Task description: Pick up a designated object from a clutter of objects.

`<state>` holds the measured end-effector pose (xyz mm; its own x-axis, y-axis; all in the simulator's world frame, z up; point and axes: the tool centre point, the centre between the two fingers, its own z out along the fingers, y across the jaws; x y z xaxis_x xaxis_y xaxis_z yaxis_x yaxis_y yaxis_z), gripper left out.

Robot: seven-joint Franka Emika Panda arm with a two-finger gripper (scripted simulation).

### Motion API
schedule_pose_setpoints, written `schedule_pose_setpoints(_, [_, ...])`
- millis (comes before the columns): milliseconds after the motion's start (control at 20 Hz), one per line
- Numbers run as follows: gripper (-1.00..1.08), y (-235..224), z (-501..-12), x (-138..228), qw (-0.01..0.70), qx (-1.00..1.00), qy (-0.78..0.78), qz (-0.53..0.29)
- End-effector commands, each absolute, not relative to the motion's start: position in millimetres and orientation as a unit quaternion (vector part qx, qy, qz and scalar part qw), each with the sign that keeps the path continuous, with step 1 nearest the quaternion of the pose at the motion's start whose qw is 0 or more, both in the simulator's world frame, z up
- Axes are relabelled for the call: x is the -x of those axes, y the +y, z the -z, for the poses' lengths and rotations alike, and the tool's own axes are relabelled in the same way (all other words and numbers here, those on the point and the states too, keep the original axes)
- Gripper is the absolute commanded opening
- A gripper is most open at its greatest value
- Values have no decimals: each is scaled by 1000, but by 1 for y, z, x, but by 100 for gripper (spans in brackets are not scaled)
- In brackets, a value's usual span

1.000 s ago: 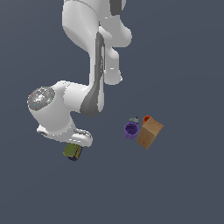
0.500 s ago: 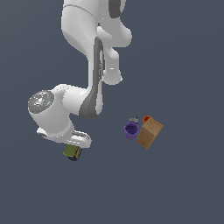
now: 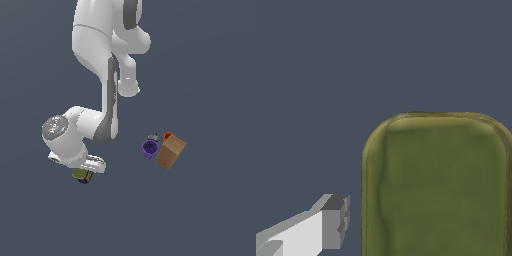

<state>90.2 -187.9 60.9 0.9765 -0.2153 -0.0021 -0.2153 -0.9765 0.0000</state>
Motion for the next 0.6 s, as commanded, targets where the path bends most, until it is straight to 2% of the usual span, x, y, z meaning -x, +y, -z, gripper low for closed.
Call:
schedule_pose_setpoints(0, [100, -188, -59, -91, 0, 994, 108, 0])
schedule_pose_setpoints(50, [100, -188, -59, -92, 0, 994, 108, 0])
schedule_pose_setpoints(100, [-100, -188, -59, -92, 0, 994, 108, 0])
schedule_pose_setpoints(550, [-100, -188, -59, -92, 0, 994, 108, 0])
